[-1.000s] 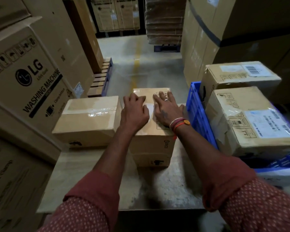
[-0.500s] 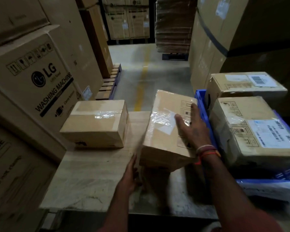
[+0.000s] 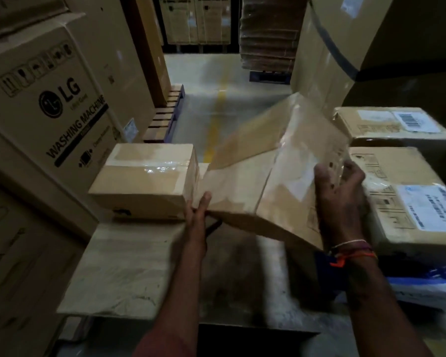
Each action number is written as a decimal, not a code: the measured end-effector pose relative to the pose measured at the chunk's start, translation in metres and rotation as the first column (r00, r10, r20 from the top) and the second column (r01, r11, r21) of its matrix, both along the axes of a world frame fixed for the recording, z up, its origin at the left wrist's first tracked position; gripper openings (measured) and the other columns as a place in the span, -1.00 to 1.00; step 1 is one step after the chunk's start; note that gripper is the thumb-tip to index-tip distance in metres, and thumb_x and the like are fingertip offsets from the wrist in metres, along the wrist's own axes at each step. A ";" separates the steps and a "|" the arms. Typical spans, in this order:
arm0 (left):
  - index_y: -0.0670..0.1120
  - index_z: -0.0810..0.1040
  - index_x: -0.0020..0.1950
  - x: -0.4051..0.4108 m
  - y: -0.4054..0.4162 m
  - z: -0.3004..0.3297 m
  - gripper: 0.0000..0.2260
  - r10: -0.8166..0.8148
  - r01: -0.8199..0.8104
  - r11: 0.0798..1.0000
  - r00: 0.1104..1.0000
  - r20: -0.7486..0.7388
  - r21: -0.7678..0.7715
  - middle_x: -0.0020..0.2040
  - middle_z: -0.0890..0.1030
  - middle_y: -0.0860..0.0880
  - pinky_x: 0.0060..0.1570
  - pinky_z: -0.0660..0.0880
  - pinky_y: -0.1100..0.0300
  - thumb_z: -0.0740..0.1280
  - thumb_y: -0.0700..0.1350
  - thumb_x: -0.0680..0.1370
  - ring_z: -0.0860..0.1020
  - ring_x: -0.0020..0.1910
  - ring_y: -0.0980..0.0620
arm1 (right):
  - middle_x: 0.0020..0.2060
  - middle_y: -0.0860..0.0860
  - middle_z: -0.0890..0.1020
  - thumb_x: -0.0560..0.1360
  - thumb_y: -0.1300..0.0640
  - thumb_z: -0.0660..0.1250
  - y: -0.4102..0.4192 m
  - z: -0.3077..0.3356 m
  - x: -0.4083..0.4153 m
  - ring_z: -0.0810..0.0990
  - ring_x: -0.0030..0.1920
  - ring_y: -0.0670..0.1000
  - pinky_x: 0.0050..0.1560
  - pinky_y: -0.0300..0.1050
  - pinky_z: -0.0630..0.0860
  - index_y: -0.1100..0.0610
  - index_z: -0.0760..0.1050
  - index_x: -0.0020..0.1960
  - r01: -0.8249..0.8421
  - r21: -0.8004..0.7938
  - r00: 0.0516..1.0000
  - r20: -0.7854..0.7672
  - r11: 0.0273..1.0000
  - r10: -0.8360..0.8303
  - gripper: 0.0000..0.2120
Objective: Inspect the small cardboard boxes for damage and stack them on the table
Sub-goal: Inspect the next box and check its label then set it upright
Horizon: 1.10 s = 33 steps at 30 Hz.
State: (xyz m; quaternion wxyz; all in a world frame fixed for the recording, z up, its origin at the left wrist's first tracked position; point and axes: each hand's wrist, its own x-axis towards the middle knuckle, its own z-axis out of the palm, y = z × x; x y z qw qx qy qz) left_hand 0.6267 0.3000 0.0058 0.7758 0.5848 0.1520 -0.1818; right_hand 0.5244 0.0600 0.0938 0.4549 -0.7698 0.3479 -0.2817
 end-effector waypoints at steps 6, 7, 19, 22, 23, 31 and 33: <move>0.01 0.24 0.54 0.076 0.047 0.116 -0.30 0.093 -0.134 0.987 0.931 0.353 0.092 0.33 0.45 0.00 0.07 0.66 -0.05 0.52 0.04 0.50 0.55 0.15 0.06 | 0.50 0.23 0.36 0.67 -0.26 0.08 0.023 0.026 0.062 0.35 0.44 0.08 0.29 -0.48 0.20 0.23 0.28 0.54 -0.167 0.166 0.970 0.202 0.972 0.132 -0.33; 0.01 0.24 0.53 0.083 0.060 0.126 -0.28 0.109 -0.173 0.977 0.909 0.401 0.128 0.35 0.46 0.00 0.06 0.66 -0.04 0.53 0.06 0.49 0.55 0.16 0.06 | 0.48 0.26 0.37 0.58 -0.37 0.04 0.028 0.023 0.081 0.35 0.46 0.14 0.45 -0.24 0.23 0.22 0.32 0.52 -0.208 0.186 0.959 0.232 0.960 0.163 -0.21; -0.03 0.25 0.42 0.162 0.213 0.101 -0.02 0.294 -0.537 0.740 0.800 0.523 0.406 0.35 0.49 -0.05 0.22 0.59 -0.06 0.61 0.33 0.18 0.56 0.23 -0.02 | 0.14 0.07 0.65 0.62 -0.19 0.05 0.160 -0.030 0.247 0.60 0.04 0.03 -0.04 -0.05 0.56 0.04 0.48 0.41 -0.539 0.587 0.819 0.197 0.604 0.540 -0.49; -0.01 0.24 0.45 0.179 0.227 0.080 0.02 0.269 -0.534 0.713 0.807 0.525 0.455 0.38 0.45 -0.06 0.27 0.56 -0.05 0.59 0.39 0.16 0.53 0.29 -0.03 | 0.06 0.03 0.68 0.68 -0.08 0.05 0.176 -0.055 0.271 0.62 0.05 0.05 0.01 -0.09 0.54 0.10 0.53 0.38 -0.529 0.611 0.818 0.183 0.589 0.546 -0.55; 0.00 0.24 0.45 0.184 0.231 0.073 0.02 0.261 -0.530 0.708 0.811 0.524 0.467 0.39 0.45 -0.06 0.28 0.55 -0.05 0.59 0.39 0.17 0.52 0.30 -0.04 | 0.10 0.03 0.70 0.68 -0.10 0.05 0.180 -0.063 0.277 0.63 0.15 0.09 0.14 -0.04 0.55 0.06 0.55 0.36 -0.525 0.620 0.819 0.180 0.584 0.545 -0.56; 0.00 0.21 0.47 0.200 0.245 0.039 -0.09 0.256 -0.546 0.668 0.807 0.533 0.506 0.40 0.41 -0.09 0.22 0.57 -0.03 0.58 0.27 0.30 0.49 0.30 -0.08 | 0.27 0.01 0.66 0.64 -0.36 0.02 0.201 -0.090 0.300 0.59 0.29 0.05 0.42 0.13 0.44 -0.09 0.52 0.42 -0.503 0.655 0.831 0.185 0.564 0.525 -0.44; 0.05 0.21 0.44 0.200 0.245 0.036 -0.12 0.262 -0.558 0.656 0.799 0.540 0.508 0.38 0.43 -0.07 0.18 0.59 -0.02 0.55 0.33 0.30 0.51 0.29 -0.08 | 0.28 0.02 0.65 0.60 -0.43 0.04 0.202 -0.094 0.303 0.58 0.30 0.06 0.44 0.19 0.43 -0.10 0.51 0.42 -0.490 0.660 0.837 0.174 0.569 0.519 -0.38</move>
